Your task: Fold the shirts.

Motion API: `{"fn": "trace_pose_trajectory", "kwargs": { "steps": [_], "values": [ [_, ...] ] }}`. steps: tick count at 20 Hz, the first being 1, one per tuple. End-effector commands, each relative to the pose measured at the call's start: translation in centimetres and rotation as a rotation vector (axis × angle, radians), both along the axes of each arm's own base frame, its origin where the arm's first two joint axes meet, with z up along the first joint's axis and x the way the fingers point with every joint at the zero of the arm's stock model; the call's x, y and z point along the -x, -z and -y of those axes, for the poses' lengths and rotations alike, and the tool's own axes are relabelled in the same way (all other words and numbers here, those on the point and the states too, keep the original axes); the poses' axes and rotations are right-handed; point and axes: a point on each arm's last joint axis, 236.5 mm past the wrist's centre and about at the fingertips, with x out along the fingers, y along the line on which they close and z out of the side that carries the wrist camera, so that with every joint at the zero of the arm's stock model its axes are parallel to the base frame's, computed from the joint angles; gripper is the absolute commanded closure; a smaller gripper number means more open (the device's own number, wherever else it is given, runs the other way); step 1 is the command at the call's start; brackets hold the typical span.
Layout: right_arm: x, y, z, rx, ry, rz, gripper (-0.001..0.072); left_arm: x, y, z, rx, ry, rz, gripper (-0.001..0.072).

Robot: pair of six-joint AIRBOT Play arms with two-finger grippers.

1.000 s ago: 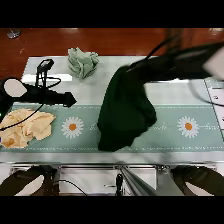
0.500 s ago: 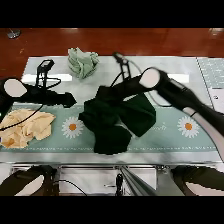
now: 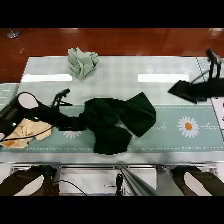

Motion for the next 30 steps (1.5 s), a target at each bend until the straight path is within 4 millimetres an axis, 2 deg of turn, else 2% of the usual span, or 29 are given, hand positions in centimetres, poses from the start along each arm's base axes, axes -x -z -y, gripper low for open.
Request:
{"fn": "trace_pose_trajectory", "kwargs": {
  "steps": [1, 4, 7, 9, 12, 14, 16, 22, 25, 28, 29, 30],
  "values": [
    [5.9, 6.4, 2.3, 0.004, 0.111, -0.109, 0.0096, 0.1, -0.4, 6.4, 0.25, -0.078, 0.008, 0.0006],
    [8.0, 9.6, 0.7, -0.066, 0.125, -0.17, 0.0096, -0.3, 2.0, 10.2, 0.19, -0.036, 0.075, 0.0006],
    [9.4, 10.9, 0.0, -0.094, 0.119, -0.22, 0.0096, -2.0, 2.6, 12.8, 0.165, -0.048, 0.151, 0.0006],
    [9.9, 11.2, -0.9, -0.125, 0.099, -0.229, 0.0096, -1.9, 2.6, 13.8, 0.171, -0.017, 0.128, 0.0005],
    [10.3, 11.9, -1.6, -0.158, 0.108, -0.236, 0.0096, -0.6, 3.2, 14.4, 0.175, 0.04, 0.044, 0.0006],
    [10.0, 11.8, -1.9, -0.171, 0.098, -0.215, 0.0096, -0.1, 3.6, 14.7, 0.176, 0.068, -0.001, 0.0006],
    [9.5, 11.4, -2.3, -0.193, 0.094, -0.193, 0.0096, -0.5, 3.7, 15.1, 0.177, 0.073, -0.007, 0.0007],
    [9.4, 11.2, -2.6, -0.205, 0.082, -0.184, 0.0096, -4.1, 4.7, 16.4, 0.16, -0.023, -0.003, 0.0006],
    [9.4, 11.2, -2.7, -0.207, 0.073, -0.182, 0.0096, -6.8, 4.5, 17.0, 0.155, -0.137, 0.004, 0.0008],
    [9.4, 11.2, -2.7, -0.203, 0.067, -0.178, 0.0096, -9.0, 4.5, 16.8, 0.151, -0.26, 0.01, 0.0027],
    [9.4, 11.2, -2.7, -0.201, 0.066, -0.177, 0.0096, -9.5, 4.5, 16.4, 0.149, -0.294, -0.005, 0.0231],
    [9.4, 11.2, -2.6, -0.2, 0.065, -0.174, 0.0096, -9.9, 4.6, 16.0, 0.149, -0.299, 0.0, 0.0659]
  ]
}}
